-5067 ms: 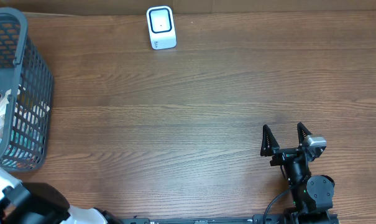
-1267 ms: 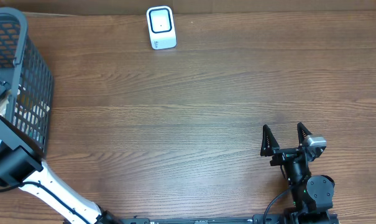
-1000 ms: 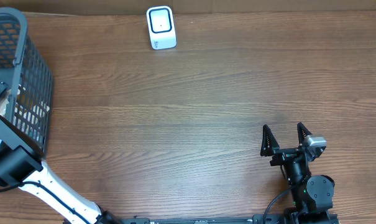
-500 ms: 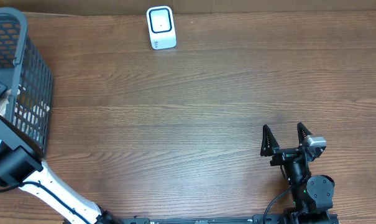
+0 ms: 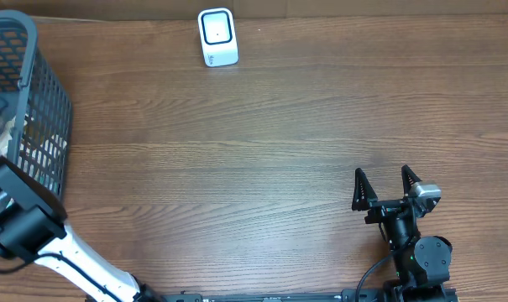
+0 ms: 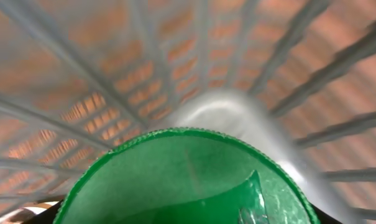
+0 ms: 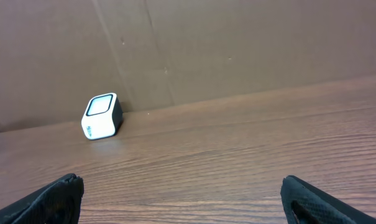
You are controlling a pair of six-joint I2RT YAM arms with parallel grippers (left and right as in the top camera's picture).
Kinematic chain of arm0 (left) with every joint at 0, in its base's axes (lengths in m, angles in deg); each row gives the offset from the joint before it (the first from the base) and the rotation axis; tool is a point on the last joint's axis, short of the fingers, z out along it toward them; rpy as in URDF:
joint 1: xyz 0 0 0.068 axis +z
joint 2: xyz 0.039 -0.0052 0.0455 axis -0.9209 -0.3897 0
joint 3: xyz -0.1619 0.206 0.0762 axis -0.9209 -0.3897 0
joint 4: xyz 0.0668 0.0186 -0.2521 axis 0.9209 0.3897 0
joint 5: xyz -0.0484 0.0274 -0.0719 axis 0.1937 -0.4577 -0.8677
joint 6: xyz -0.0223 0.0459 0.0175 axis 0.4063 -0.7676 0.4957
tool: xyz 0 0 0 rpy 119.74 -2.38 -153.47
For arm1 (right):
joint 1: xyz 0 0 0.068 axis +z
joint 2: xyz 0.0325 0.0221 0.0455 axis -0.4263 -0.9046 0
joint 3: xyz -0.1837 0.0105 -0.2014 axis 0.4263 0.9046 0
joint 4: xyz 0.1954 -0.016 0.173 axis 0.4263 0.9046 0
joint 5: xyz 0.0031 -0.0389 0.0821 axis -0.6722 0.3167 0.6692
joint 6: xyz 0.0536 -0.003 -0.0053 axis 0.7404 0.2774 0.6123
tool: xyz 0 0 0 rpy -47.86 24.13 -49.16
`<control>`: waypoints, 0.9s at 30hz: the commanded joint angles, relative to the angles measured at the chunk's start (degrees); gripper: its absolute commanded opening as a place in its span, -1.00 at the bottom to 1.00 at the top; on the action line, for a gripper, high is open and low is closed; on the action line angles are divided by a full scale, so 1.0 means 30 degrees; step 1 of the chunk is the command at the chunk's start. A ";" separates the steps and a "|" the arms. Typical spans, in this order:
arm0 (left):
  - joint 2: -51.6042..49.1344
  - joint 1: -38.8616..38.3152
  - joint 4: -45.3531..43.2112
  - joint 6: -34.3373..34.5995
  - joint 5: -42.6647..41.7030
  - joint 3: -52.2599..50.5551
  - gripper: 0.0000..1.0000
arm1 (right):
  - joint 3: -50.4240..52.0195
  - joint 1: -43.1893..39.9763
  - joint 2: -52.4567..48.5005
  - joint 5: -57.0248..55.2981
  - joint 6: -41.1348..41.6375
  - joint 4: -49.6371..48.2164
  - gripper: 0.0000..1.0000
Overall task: Scan the item barcode
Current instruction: 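Grasp the green-lidded jar in the basket with the left gripper, then carry the green-lidded jar to the white scanner with the left gripper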
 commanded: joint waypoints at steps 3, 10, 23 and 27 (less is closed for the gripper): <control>0.3526 -0.0561 -0.0444 -0.0087 -0.0051 0.0204 -0.12 | 0.0204 -0.0109 0.0189 0.0015 -0.0087 -0.0117 1.00; 0.6812 -0.1333 0.0153 -0.0087 -0.1042 0.0204 -0.10 | 0.0204 -0.0109 0.0189 0.0015 -0.0087 -0.0117 1.00; 1.2036 -0.7264 0.4160 -0.0087 -0.2922 0.0204 -0.06 | 0.0204 -0.0109 0.0189 0.0015 -0.0087 -0.0109 1.00; 1.2189 -1.0156 0.6645 -0.0087 -0.3082 0.0197 -0.06 | 0.0197 -0.0109 0.0189 0.0015 -0.0087 -0.0117 0.99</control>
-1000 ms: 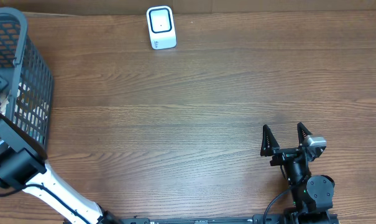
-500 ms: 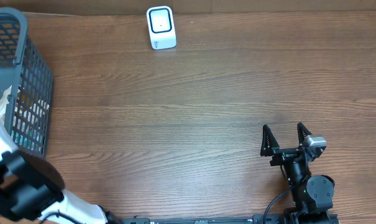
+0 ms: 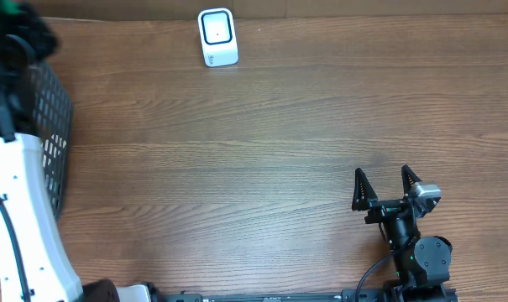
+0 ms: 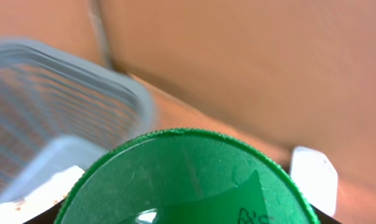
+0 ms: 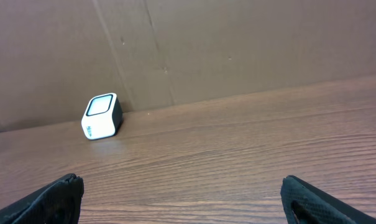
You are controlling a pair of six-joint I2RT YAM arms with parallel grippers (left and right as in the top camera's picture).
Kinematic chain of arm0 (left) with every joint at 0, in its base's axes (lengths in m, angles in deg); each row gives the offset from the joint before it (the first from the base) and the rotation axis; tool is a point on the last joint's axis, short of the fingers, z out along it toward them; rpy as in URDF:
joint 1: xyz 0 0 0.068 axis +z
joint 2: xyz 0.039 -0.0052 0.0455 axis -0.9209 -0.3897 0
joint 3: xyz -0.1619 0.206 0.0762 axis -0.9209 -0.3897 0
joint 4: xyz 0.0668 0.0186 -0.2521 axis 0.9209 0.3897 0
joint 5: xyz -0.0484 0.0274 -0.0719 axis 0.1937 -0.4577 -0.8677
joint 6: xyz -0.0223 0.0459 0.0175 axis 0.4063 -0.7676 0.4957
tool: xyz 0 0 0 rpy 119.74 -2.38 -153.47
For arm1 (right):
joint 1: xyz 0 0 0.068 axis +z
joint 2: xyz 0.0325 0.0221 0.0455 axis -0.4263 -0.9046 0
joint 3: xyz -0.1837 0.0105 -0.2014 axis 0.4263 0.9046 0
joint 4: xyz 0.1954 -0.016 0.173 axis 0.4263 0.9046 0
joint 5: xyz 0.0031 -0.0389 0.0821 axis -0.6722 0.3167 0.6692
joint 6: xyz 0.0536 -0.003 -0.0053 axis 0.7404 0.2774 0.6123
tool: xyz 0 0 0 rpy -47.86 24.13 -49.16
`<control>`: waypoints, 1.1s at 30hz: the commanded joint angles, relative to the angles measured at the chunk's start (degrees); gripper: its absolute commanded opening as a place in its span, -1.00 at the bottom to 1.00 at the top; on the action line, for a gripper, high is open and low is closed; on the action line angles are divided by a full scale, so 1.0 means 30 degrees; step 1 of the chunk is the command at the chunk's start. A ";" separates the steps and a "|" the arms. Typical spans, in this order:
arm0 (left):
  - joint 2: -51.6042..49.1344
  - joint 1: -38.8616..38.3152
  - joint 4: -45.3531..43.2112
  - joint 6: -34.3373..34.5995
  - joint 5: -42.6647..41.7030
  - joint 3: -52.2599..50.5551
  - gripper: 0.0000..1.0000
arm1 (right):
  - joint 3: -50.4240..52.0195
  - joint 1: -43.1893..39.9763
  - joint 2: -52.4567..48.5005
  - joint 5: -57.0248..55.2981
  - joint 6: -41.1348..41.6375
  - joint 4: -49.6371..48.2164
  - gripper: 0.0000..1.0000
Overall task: Scan the item barcode
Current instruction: 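Carry the green-lidded jar to the white scanner with the left gripper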
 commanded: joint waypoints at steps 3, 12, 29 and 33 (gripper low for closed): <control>-0.0270 -0.3555 0.2586 -0.0087 -0.0495 0.0168 -0.06 | 0.0197 -0.0109 0.0189 0.0022 -0.0095 -0.0124 0.99; -0.3570 -0.8123 0.5246 -0.0087 -0.0466 0.0160 -0.07 | 0.0197 -0.0109 0.0189 0.0022 -0.0095 -0.0124 1.00; -1.1795 -1.3763 0.3344 -0.0488 -0.1042 0.0160 -0.02 | 0.0197 -0.0109 0.0189 0.0022 -0.0095 -0.0124 0.99; -1.2866 -1.4571 0.3177 -0.0357 -0.1239 0.0160 -0.01 | 0.0197 -0.0109 0.0189 0.0022 -0.0095 -0.0124 1.00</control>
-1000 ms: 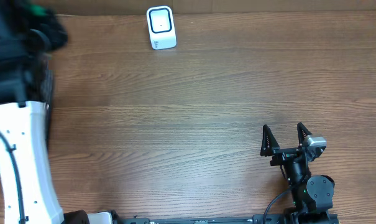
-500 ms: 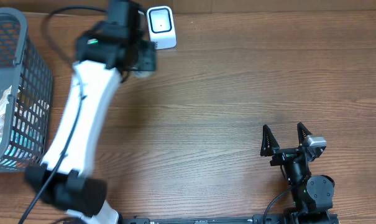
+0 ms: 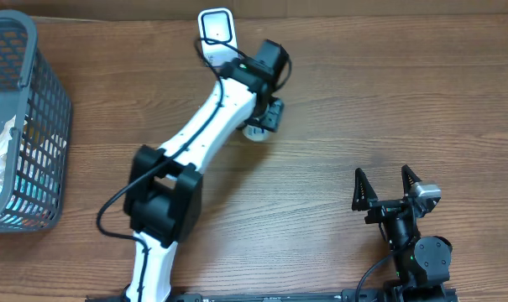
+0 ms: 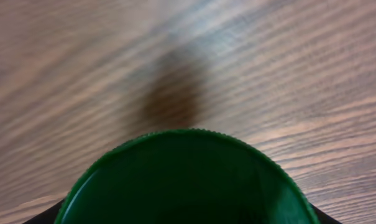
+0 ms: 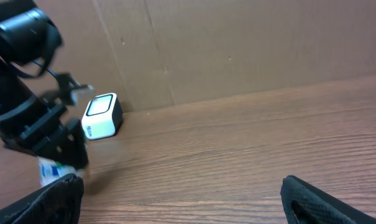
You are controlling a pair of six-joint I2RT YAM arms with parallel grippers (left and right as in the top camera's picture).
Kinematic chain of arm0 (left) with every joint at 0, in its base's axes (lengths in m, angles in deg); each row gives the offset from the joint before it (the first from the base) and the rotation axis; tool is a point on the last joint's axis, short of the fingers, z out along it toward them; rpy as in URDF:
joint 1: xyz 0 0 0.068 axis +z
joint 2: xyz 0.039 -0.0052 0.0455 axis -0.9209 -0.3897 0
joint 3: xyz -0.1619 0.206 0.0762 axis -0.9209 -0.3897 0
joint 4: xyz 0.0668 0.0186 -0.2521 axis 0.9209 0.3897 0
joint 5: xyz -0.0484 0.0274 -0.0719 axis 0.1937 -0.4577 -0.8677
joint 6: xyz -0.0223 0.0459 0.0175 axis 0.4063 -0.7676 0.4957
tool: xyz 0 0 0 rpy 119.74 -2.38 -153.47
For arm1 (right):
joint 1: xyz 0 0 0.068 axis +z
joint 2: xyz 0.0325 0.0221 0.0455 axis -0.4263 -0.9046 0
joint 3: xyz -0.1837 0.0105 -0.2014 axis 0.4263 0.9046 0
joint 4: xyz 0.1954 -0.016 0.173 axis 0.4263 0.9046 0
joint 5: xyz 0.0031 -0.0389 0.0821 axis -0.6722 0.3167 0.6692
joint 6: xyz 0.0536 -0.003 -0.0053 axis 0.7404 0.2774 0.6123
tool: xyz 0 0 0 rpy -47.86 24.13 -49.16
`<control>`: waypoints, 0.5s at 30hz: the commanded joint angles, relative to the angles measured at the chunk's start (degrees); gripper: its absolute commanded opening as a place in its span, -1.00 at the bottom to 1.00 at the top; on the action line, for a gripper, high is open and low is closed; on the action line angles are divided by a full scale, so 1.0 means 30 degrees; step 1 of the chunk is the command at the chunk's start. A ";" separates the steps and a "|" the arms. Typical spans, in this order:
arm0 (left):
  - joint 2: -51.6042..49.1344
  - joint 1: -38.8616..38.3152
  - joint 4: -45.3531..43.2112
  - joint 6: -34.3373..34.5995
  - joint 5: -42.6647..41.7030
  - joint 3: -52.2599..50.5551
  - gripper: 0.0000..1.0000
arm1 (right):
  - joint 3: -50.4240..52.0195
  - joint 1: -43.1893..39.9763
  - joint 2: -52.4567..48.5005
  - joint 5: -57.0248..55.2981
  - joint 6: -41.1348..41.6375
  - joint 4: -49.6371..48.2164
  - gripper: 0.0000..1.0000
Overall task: Scan the item barcode
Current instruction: 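Carry the green-lidded jar to the white scanner with the left gripper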
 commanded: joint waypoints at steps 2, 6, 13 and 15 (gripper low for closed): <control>-0.1078 -0.0758 -0.0503 -0.0102 -0.0393 0.0168 0.00 | 0.0197 -0.0109 0.0189 0.0015 -0.0087 -0.0124 0.99; -0.1821 -0.1239 -0.1632 0.0146 -0.0153 0.0168 0.03 | 0.0204 -0.0109 0.0189 0.0015 -0.0087 -0.0124 1.00; -0.1858 -0.1093 -0.4087 0.0153 0.0168 0.0168 0.03 | 0.0204 -0.0109 0.0189 0.0015 -0.0087 -0.0117 1.00; -0.1931 -0.1100 -0.4838 0.0219 0.0131 0.0168 0.03 | 0.0197 -0.0109 0.0189 0.0015 -0.0087 -0.0124 1.00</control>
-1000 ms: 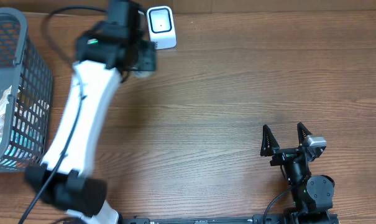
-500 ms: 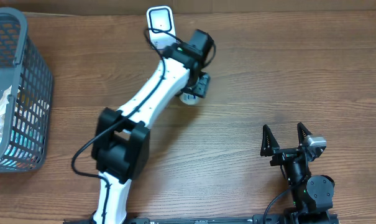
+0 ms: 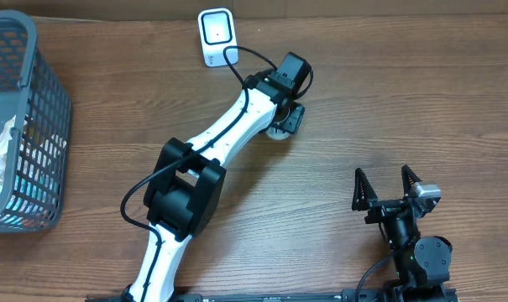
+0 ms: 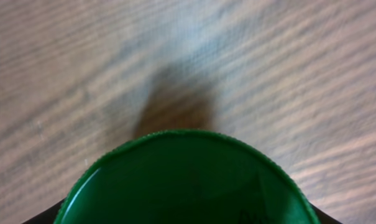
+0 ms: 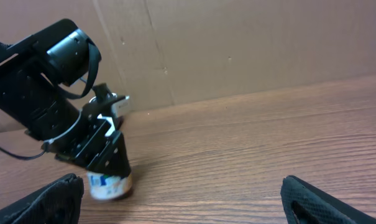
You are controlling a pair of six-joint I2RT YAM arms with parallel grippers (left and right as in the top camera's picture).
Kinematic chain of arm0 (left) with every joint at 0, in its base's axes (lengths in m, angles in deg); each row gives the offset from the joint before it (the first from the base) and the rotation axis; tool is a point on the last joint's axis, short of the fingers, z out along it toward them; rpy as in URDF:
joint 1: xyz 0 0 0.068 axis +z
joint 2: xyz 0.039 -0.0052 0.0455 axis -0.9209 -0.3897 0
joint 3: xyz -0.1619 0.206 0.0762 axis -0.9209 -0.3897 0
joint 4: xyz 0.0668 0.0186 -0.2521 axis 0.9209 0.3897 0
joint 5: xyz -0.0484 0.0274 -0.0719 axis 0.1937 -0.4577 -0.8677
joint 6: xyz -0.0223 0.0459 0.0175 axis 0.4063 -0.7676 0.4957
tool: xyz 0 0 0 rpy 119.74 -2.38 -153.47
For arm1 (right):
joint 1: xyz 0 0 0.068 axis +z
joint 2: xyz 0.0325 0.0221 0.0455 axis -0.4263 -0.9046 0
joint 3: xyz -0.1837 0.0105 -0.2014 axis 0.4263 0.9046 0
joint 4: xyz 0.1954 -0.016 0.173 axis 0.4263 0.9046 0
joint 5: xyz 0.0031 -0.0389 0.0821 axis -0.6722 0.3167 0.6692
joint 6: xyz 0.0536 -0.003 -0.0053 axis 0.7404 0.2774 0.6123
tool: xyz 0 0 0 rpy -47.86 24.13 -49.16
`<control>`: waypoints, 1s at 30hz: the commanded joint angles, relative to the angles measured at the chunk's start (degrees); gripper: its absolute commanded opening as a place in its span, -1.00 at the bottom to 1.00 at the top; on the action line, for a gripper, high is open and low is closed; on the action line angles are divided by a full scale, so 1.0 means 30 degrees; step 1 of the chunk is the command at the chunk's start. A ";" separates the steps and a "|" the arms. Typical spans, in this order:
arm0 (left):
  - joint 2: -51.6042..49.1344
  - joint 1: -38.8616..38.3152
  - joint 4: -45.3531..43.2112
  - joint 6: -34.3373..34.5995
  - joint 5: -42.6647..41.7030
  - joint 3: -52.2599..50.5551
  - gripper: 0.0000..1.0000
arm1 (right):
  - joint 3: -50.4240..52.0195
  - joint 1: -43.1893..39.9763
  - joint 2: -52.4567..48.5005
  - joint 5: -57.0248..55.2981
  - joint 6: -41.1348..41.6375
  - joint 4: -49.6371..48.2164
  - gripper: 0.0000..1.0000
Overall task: Scan the item barcode
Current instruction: 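Carry the green-lidded jar to the white scanner with the left gripper, then set the jar down on the table and open the left gripper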
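My left gripper (image 3: 287, 116) is shut on a small container with a green lid (image 4: 188, 183) and a white and blue label (image 5: 110, 184). It holds it low over the wooden table, right of and nearer than the white scanner (image 3: 217, 37). The lid fills the bottom of the left wrist view and hides the fingers. Whether the container touches the table cannot be told. In the right wrist view the left gripper (image 5: 104, 149) covers most of the scanner. My right gripper (image 3: 383, 174) rests open at the near right, with nothing between its fingers.
A grey mesh basket (image 3: 35, 109) holding several packaged items stands at the far left edge. A brown cardboard wall (image 5: 237, 43) runs along the back of the table. The white left arm (image 3: 228, 134) stretches diagonally across the middle.
My left gripper, still holding the green-lidded container, has shifted to the right, farther from the scanner. The right arm has not moved.
My left gripper was down inside the basket with the green-lidded container in it. Then it was above the basket at the far left. Then it held the container just right of and below the scanner, and now a little farther right.
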 commanded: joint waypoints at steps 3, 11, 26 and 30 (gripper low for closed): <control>-0.0313 0.0058 -0.1275 0.0568 0.0248 0.0160 0.04 | 0.0197 -0.0109 0.0189 0.0015 -0.0087 -0.0117 1.00; -0.1472 -0.0204 -0.1166 0.1785 -0.0350 0.0160 0.31 | 0.0197 -0.0109 0.0189 0.0015 -0.0087 -0.0117 1.00; -0.1093 -0.0087 -0.0612 0.1770 -0.0612 0.0663 0.99 | 0.0197 -0.0109 0.0189 0.0015 -0.0087 -0.0117 1.00; -0.0015 0.0007 0.0488 0.1588 -0.0809 0.1756 1.00 | 0.0204 -0.0109 0.0189 0.0015 -0.0087 -0.0117 1.00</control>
